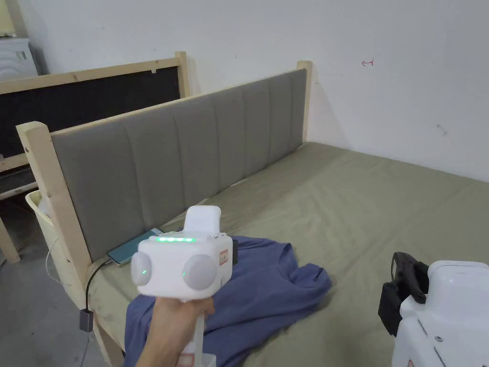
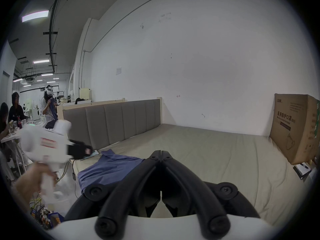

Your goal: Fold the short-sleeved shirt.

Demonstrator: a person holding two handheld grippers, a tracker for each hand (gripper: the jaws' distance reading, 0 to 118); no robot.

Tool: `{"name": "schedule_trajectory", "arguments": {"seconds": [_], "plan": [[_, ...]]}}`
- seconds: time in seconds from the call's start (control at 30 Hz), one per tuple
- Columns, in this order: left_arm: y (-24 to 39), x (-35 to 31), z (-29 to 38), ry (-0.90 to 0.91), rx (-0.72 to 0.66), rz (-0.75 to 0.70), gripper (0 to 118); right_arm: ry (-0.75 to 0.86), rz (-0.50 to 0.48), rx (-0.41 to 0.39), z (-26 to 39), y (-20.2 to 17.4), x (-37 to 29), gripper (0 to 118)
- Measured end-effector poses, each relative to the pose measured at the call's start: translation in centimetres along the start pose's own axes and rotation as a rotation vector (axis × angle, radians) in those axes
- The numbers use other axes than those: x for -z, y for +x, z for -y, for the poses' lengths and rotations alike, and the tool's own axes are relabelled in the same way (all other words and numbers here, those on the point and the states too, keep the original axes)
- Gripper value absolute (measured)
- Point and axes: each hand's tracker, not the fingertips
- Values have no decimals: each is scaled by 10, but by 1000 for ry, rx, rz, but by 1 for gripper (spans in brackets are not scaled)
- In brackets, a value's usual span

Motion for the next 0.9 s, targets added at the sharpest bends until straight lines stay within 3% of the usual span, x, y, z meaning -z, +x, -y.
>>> {"name": "schedule_trajectory", "arguments": {"seconds": [0.13,0.23,0.27,0.3,0.33,0.37,0.4,0.43,0.6,0.67,0.73,0.8,0.83,0.87,0.9], "plan": [[-16,102,15,-273,-6,-12,0,-30,13,-6,7,4,6,0],[-23,136,35,-419,-23,-22,0,-45,31,-19,11,7,11,0],[-21,141,40,-445,-16,-46,12,-50,40,-21,12,9,13,0],[-21,143,41,-430,1,-48,38,-53,46,-19,13,11,14,0],[-21,144,41,-412,12,-41,80,-62,49,-10,15,13,16,0],[-21,146,39,-394,10,-41,106,-74,47,1,16,16,18,0],[-15,124,36,-390,12,-38,115,-82,44,12,18,19,20,0],[-13,123,33,-379,11,-43,117,-89,46,19,19,21,21,0],[-7,153,30,-431,24,-59,115,-128,69,26,28,28,25,0],[-3,174,42,-518,42,-65,93,-143,75,23,31,30,25,0],[0,184,59,-534,82,-113,89,-163,83,13,33,33,27,0],[25,145,43,-495,64,-104,67,-175,87,8,36,36,28,0],[26,140,40,-491,64,-70,60,-180,92,12,37,37,29,0],[25,137,38,-483,65,-77,60,-191,95,25,38,39,31,0],[24,135,37,-467,57,-115,37,-200,94,45,38,41,32,0]]}}
